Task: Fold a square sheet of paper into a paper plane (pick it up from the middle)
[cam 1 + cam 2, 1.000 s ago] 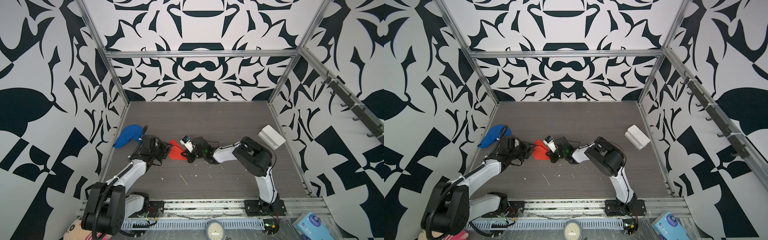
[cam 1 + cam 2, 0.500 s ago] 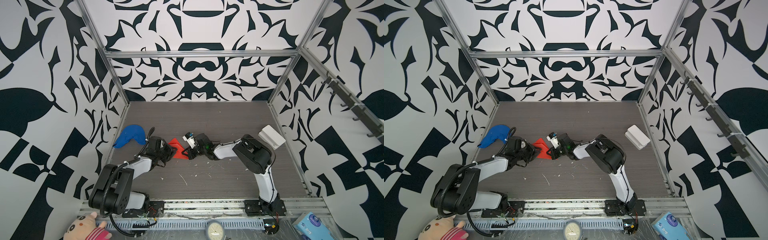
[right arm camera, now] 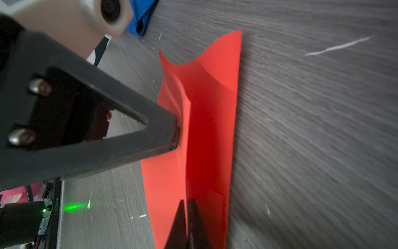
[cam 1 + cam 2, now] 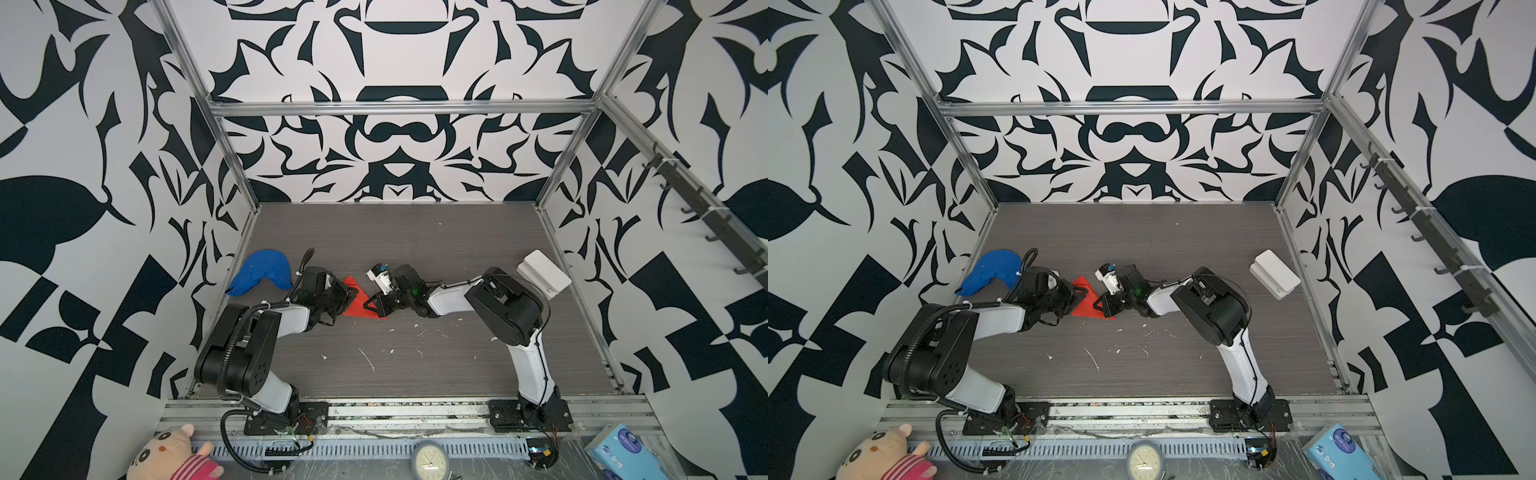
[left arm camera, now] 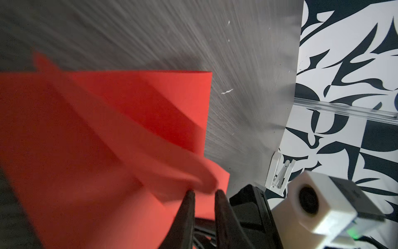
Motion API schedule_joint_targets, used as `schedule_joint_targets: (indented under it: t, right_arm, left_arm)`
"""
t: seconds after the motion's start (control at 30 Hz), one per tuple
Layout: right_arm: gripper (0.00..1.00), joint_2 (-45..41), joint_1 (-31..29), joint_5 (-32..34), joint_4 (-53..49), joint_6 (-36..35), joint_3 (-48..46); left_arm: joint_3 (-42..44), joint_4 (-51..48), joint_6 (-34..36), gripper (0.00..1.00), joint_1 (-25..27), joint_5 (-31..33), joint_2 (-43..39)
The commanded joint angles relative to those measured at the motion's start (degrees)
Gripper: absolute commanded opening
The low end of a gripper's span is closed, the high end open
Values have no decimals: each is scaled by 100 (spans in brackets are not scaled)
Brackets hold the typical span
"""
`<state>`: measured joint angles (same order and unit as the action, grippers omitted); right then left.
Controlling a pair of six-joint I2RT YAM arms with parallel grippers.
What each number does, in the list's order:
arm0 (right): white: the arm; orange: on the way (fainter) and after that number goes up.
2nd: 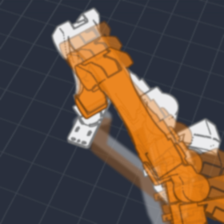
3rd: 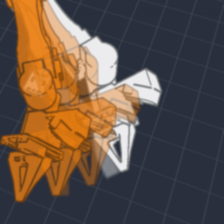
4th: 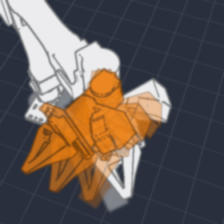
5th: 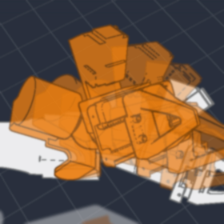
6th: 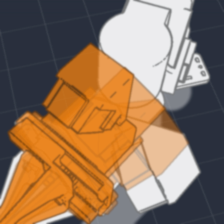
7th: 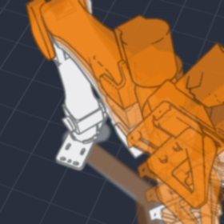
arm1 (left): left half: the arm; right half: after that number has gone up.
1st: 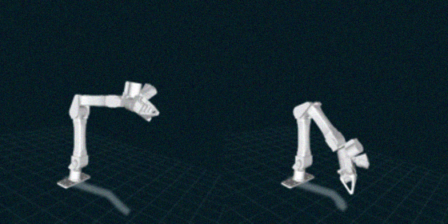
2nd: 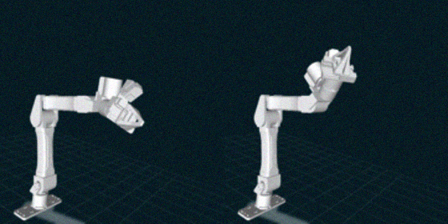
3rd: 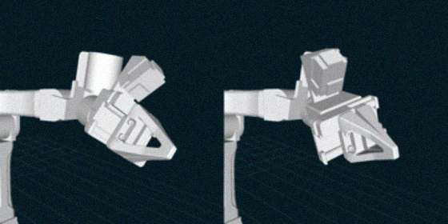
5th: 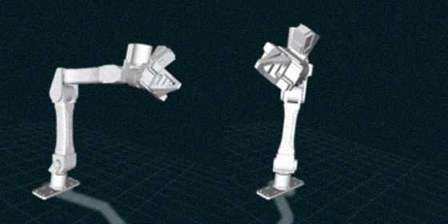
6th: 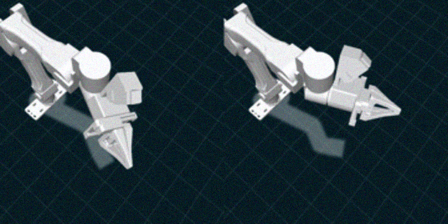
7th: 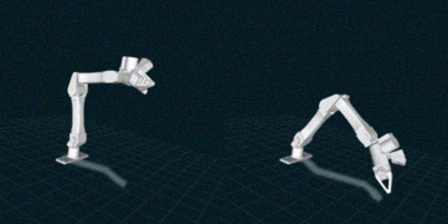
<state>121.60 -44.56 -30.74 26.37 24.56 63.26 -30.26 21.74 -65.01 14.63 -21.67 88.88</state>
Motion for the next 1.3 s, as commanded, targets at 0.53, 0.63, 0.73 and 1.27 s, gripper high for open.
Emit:
schedule_joint_targets:
  t: [0.53, 0.63, 0.73, 1.27]
  right_arm:
    - [21, -48, 185, -398, -626, 342, 327]
    - [22, -71, 211, -533, -608, 427, 352]
    - [23, -122, 236, -607, -665, 462, 353]
    - [26, -382, 330, -758, -1507, 461, 467]
  left_arm:
    - [-121, -591, 285, 12, -126, 551, 136]
    - [-133, -556, 286, 12, -127, 529, 189]
    - [-181, -549, 283, 12, -132, 516, 259]
    - [-235, -557, 471, 12, -140, 309, 441]
